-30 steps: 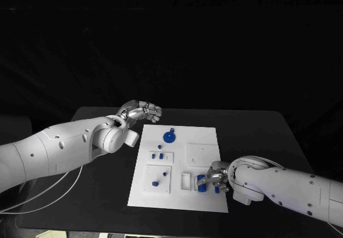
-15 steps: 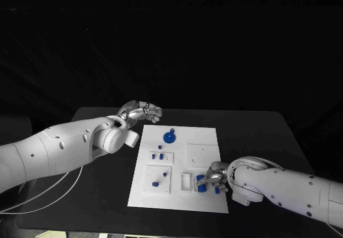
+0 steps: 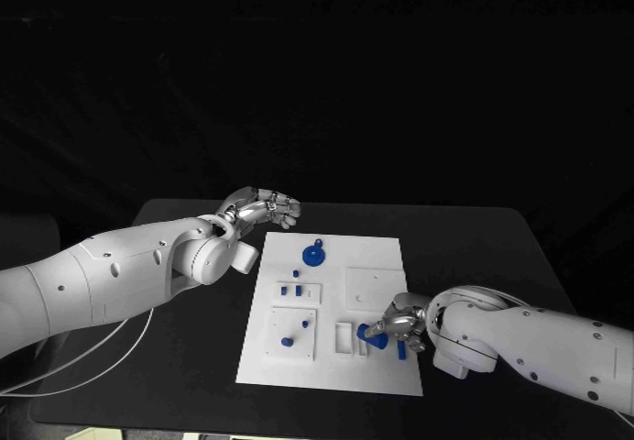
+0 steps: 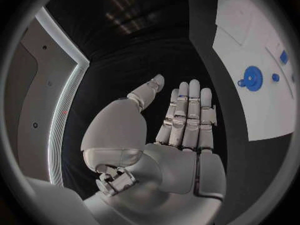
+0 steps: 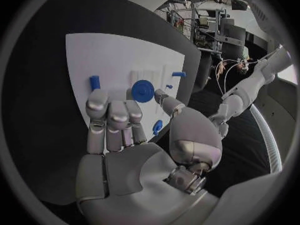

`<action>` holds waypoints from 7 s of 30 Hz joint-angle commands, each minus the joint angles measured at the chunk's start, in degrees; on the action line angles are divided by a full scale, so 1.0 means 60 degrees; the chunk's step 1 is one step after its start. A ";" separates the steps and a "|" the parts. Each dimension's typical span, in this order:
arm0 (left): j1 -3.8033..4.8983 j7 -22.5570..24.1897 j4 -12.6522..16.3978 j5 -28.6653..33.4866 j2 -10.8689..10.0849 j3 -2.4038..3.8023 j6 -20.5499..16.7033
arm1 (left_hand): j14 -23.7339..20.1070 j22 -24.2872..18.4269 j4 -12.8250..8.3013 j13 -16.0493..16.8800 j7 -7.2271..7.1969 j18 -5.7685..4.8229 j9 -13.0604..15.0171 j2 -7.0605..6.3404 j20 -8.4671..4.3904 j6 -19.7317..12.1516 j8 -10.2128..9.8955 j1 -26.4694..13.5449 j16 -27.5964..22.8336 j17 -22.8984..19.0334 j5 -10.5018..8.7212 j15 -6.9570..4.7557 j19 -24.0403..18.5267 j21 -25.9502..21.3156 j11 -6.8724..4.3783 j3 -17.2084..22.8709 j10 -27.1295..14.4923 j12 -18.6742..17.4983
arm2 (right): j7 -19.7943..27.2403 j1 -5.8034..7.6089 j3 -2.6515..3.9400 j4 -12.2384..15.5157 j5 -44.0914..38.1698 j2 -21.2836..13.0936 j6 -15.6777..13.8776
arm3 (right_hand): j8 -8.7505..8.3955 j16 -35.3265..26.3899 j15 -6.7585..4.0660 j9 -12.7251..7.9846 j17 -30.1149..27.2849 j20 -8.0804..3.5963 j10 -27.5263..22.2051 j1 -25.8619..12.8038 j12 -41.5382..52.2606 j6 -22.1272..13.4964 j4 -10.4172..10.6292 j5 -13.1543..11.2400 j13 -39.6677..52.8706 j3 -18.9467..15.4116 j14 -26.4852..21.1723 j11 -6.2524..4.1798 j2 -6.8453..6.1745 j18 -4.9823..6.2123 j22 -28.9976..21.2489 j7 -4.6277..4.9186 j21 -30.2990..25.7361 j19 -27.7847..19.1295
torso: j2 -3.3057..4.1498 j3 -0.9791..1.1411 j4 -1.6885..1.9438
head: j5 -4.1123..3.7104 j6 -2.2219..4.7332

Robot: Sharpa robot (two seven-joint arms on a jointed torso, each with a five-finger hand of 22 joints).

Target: Assemble the parts on the task board

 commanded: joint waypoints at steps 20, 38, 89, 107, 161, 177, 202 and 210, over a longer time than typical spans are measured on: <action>0.0011 0.0067 0.0058 0.0050 0.0027 0.0005 0.0107 | 0.0040 0.0021 0.0003 -0.0015 -0.0005 0.0139 -0.0012 0.0007 0.0020 -0.0051 0.0054 -0.0084 -0.0069 0.0037 -0.0020 0.0014 -0.0037 -0.0054 -0.0003 -0.0012 -0.0065 -0.0007 | 0.0012 0.0185 0.0002 -0.0184 0.0007 0.0631 -0.0445 | 0.0036 -0.0085 -0.0093 0.0019 0.0024 0.0029 0.0017 -0.0055 -0.0075 0.0331 0.0001 -0.0017 -0.0030 0.0055 -0.0007 -0.0054 0.0025 0.0808 0.0161 0.0214 0.0075 -0.0019 | 0.0013 0.0002 0.0009 | 0.0040 0.0043; 0.0011 0.0066 0.0061 0.0050 0.0035 0.0006 0.0110 | 0.0045 0.0028 0.0005 -0.0016 -0.0005 0.0139 -0.0014 0.0011 0.0021 -0.0051 0.0057 -0.0087 -0.0085 0.0057 -0.0020 0.0015 -0.0036 -0.0057 -0.0003 -0.0009 -0.0063 -0.0007 | 0.0103 -0.0092 -0.0053 -0.0640 -0.2257 0.1215 -0.0387 | -0.0004 -0.0114 -0.0106 0.0022 0.0031 0.0017 -0.0050 -0.0065 -0.0149 0.0324 -0.0041 -0.0027 -0.0094 0.0087 -0.0013 -0.0063 -0.0100 0.0808 0.0153 0.0208 0.0084 -0.0016 | 0.0017 -0.0001 0.0008 | 0.0095 0.0033; 0.0012 -0.0002 0.0059 0.0050 0.0001 0.0006 0.0104 | 0.0060 0.0046 0.0041 -0.0021 -0.0003 0.0137 -0.0022 0.0020 0.0023 -0.0059 0.0064 -0.0138 -0.0135 0.0121 -0.0020 0.0016 -0.0028 -0.0067 -0.0003 -0.0013 -0.0060 -0.0006 | 0.0346 -0.0277 -0.0157 -0.0317 -0.2806 0.1321 0.0433 | -0.0008 -0.0251 -0.0288 0.0193 0.0191 -0.0030 0.0187 -0.0484 -0.0266 0.0950 0.0669 -0.0039 -0.0073 -0.0321 0.0005 -0.0270 0.0195 0.0808 0.0161 -0.0008 0.0175 -0.0109 | 0.0017 0.0006 -0.0007 | 0.0199 -0.0020; 0.0012 -0.0033 0.0035 0.0050 0.0000 0.0005 0.0134 | 0.0063 0.0051 0.0049 -0.0022 -0.0003 0.0138 -0.0024 0.0025 0.0022 -0.0063 0.0064 -0.0145 -0.0148 0.0137 -0.0020 0.0015 -0.0027 -0.0070 -0.0003 -0.0010 -0.0060 -0.0006 | 0.0786 -0.0294 -0.0157 -0.0197 -0.2877 0.1151 0.0526 | -0.0133 -0.0288 -0.0279 0.0045 0.0201 0.0031 0.0238 -0.0293 -0.0323 0.1072 0.0131 -0.0034 -0.0063 -0.0243 0.0042 -0.0260 -0.0672 0.0808 0.0127 0.0002 0.0223 -0.0073 | 0.0019 0.0009 -0.0001 | 0.0191 -0.0028; 0.0011 -0.0053 0.0034 0.0050 -0.0019 0.0003 0.0152 | 0.0070 0.0066 0.0083 -0.0027 -0.0003 0.0139 -0.0030 0.0054 0.0022 -0.0065 0.0073 -0.0175 -0.0198 0.0193 -0.0020 0.0016 -0.0028 -0.0085 -0.0004 0.0004 -0.0059 -0.0006 | 0.0560 -0.0333 -0.0155 -0.0649 -0.3198 0.1461 0.0880 | -0.0268 -0.0351 -0.0275 -0.0077 0.0249 0.0114 0.0348 0.0128 -0.0364 0.1212 -0.0835 -0.0025 0.0060 -0.0269 0.0070 -0.0262 0.0497 0.0808 0.0102 -0.0001 0.0225 -0.0087 | 0.0023 -0.0001 -0.0002 | 0.0190 -0.0077; 0.0011 -0.0080 0.0024 0.0050 -0.0042 0.0002 0.0183 | 0.0071 0.0070 0.0087 -0.0028 -0.0004 0.0138 -0.0031 0.0048 0.0023 -0.0065 0.0076 -0.0183 -0.0211 0.0208 -0.0021 0.0017 -0.0030 -0.0089 -0.0004 0.0003 -0.0057 -0.0005 | 0.0611 -0.0378 -0.0156 -0.0572 -0.3218 0.1377 0.0833 | -0.0317 -0.0370 -0.0304 -0.0083 0.0291 0.0041 0.0276 -0.0775 -0.0429 0.1179 -0.1693 -0.0041 0.0099 -0.1947 0.0028 -0.0284 0.0011 0.0808 0.0090 -0.0022 0.0175 -0.0191 | 0.0021 0.0005 -0.0005 | 0.0215 -0.0108; 0.0011 -0.0060 0.0015 0.0045 -0.0105 0.0000 0.0166 | 0.0078 0.0079 0.0094 -0.0029 -0.0005 0.0138 -0.0033 0.0046 0.0024 -0.0065 0.0081 -0.0194 -0.0230 0.0233 -0.0021 0.0017 -0.0028 -0.0093 -0.0005 0.0003 -0.0054 -0.0004 | 0.1090 -0.0067 0.0403 0.0257 -0.1914 -0.0422 -0.0048 | -0.0355 -0.0399 -0.0304 -0.0085 0.0298 -0.0026 0.0339 -0.0575 -0.0440 0.1164 -0.1672 -0.0035 0.0132 -0.1953 0.0053 -0.0281 0.0197 0.0808 0.0044 -0.0017 0.0122 -0.0136 | 0.0014 0.0012 -0.0034 | 0.0204 -0.0023; 0.0011 -0.0062 0.0018 0.0045 -0.0113 -0.0004 0.0164 | 0.0081 0.0082 0.0098 -0.0029 -0.0005 0.0138 -0.0033 0.0045 0.0024 -0.0063 0.0083 -0.0200 -0.0235 0.0241 -0.0021 0.0017 -0.0028 -0.0094 -0.0006 0.0002 -0.0052 -0.0003 | 0.0592 0.0117 0.0421 0.0200 -0.1772 -0.1032 0.0353 | -0.0314 -0.0396 -0.0290 0.0000 0.0306 -0.0009 0.0599 -0.0186 -0.0210 0.1187 -0.1580 -0.0041 0.0377 -0.1526 0.0085 -0.0271 0.0313 0.0808 0.0047 -0.0010 0.0137 -0.0077 | 0.0017 0.0031 -0.0021 | 0.0117 0.0030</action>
